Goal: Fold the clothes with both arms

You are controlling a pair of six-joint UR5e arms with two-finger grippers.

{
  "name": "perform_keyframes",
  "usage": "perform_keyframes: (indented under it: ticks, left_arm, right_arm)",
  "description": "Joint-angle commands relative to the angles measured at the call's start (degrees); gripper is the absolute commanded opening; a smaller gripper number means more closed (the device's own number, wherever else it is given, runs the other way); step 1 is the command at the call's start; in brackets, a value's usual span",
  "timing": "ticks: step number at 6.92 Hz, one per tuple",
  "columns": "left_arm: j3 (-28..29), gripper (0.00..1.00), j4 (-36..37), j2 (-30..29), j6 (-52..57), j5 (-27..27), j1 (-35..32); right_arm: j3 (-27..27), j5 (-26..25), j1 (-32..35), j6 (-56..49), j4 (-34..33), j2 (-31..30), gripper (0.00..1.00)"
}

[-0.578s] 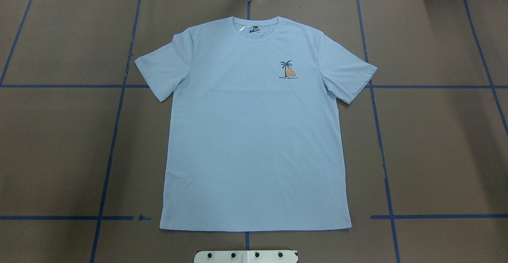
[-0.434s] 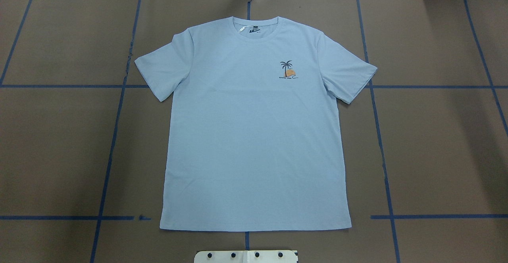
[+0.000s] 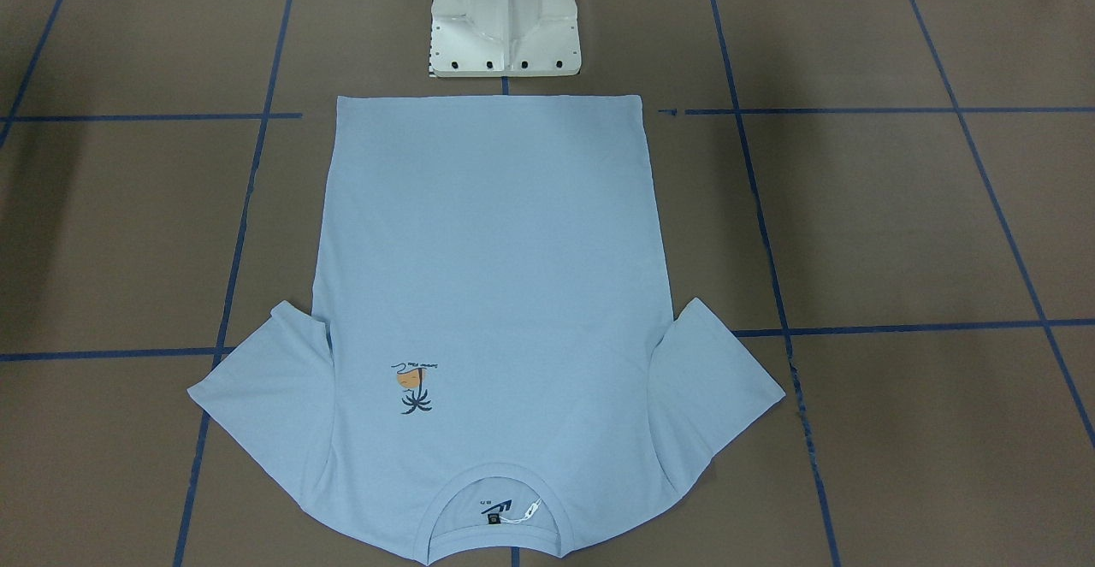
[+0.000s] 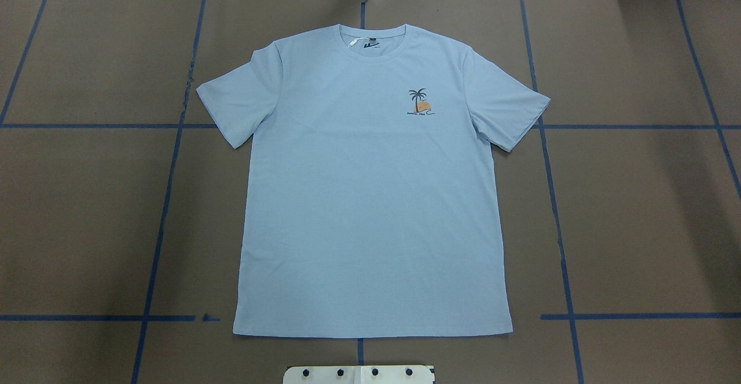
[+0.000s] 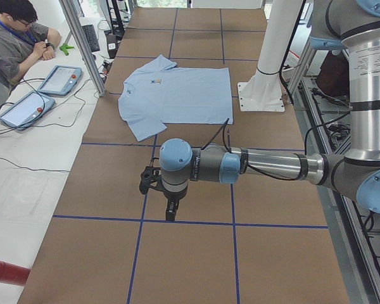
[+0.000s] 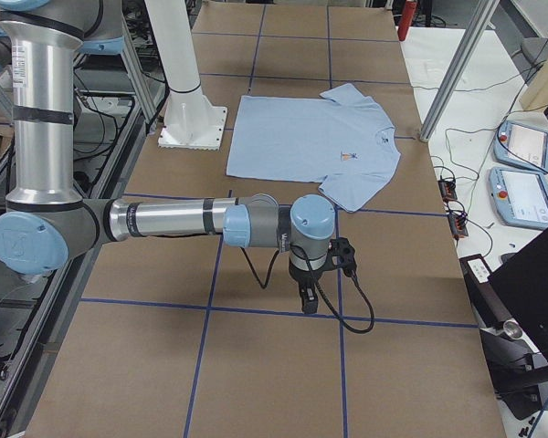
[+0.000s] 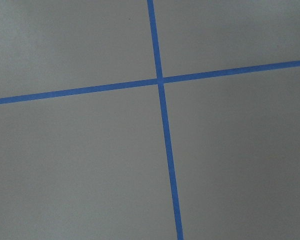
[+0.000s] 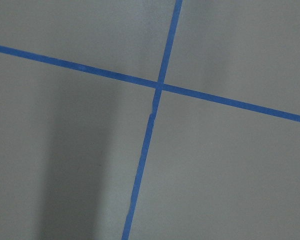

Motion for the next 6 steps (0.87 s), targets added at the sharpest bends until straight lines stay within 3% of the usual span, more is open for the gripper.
perform_keyframes:
  ticks: [1,3,4,5,6]
  left_arm:
    - [0.42,1.00,-6.11,0.16,0.07,0.41,0.30]
    - [3.22,1.00,-11.60,0.51,0.16,-0.20,0.13]
    - [3.15,1.00,-14.91,-0.18,0.07,-0.21,0.13]
    - [5.33,1.00,-23.82,-4.89,-0.11,0.05,0.04]
    - [5.78,1.00,-30.52,-5.46,0.07,-0.12,0.13]
  right_arm:
    - [0.13,-0.22,-1.43,0.53,4.64,2.34,1.00]
    - [-4.14,-0.31,-2.92,1.41,17.02,6.11,1.00]
    - [-5.75,-0.05,-2.84,2.55,18.91,6.57,1.00]
    - [-5.94,1.26,-2.75,2.82,18.93,6.84,1.00]
    - [-4.98,1.44,-2.84,3.52,19.01,7.54,1.00]
